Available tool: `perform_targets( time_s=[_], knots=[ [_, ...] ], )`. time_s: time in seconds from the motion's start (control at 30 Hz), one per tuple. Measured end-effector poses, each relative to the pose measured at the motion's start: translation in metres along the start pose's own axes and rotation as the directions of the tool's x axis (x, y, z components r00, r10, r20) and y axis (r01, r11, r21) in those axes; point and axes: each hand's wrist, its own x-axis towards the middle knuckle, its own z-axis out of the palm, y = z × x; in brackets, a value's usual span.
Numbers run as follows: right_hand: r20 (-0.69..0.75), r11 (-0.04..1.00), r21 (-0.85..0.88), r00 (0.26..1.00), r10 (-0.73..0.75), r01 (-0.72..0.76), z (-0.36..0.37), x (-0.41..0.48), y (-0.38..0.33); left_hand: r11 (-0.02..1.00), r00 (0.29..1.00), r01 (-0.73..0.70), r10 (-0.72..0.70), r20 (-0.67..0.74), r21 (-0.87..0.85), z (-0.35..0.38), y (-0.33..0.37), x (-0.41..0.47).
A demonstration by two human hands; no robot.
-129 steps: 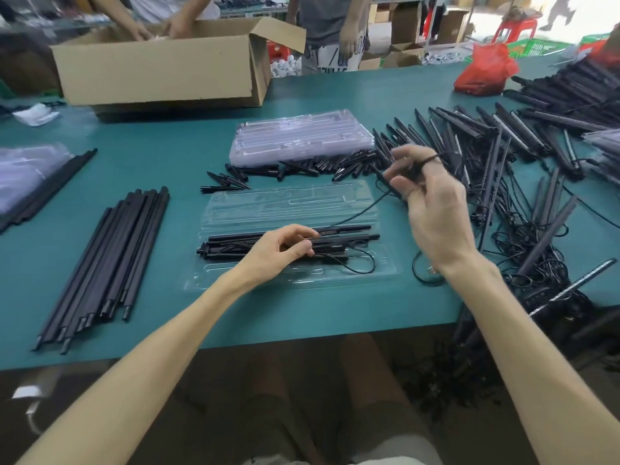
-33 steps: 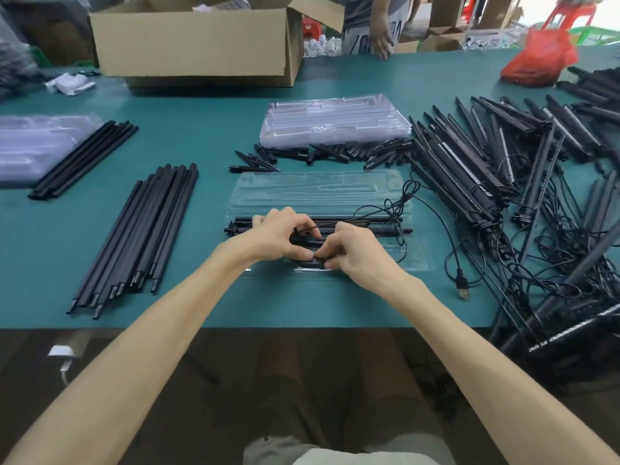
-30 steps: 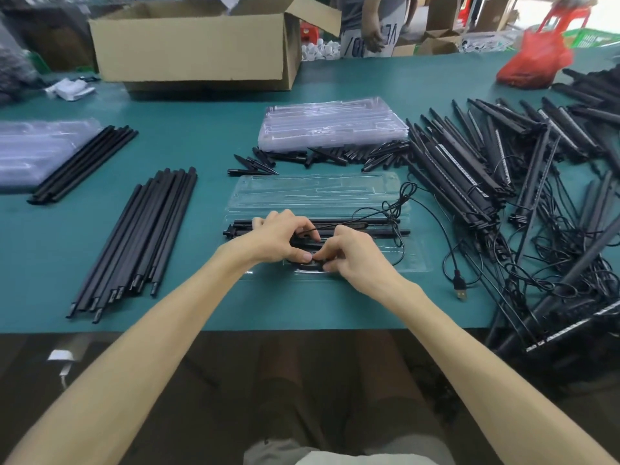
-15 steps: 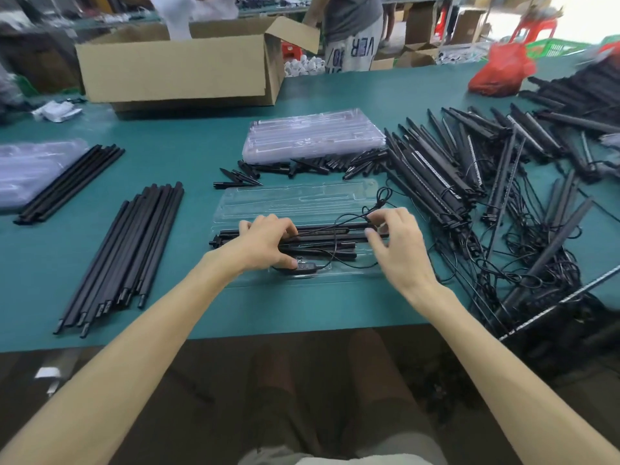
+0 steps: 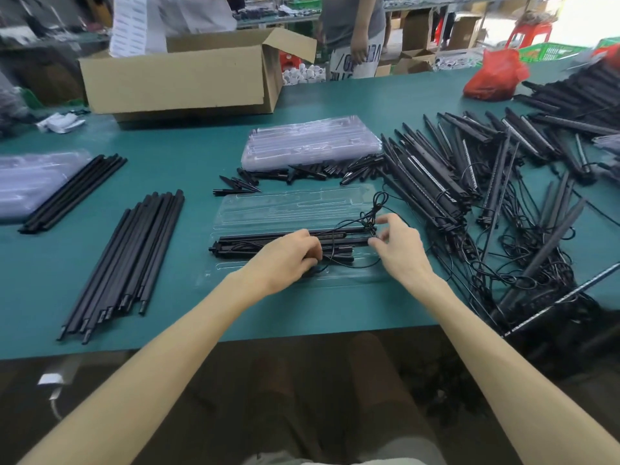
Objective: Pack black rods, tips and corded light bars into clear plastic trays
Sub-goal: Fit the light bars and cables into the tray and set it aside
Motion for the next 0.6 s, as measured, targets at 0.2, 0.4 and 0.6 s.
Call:
perform_targets(
  time_s=[0.2,0.4,0.6],
  knots=[
    [-0.02,0.958,0.282,0.998,0.053,-0.045,-0.012,0.001,0.01,0.998,0.999,0.052,-0.052,-0.007,-0.024,0.008,-0.002,0.009],
    [-0.01,0.92,0.385,0.996,0.089,-0.079,-0.014,0.005,0.014,0.985,0.993,0.115,-0.11,0.046,-0.129,0.008,-0.007,0.019],
    [-0.083,0.942,0.336,0.996,0.018,0.011,-0.023,0.01,0.017,0.965,0.987,0.158,-0.154,0.037,-0.208,0.016,-0.01,0.025]
  ],
)
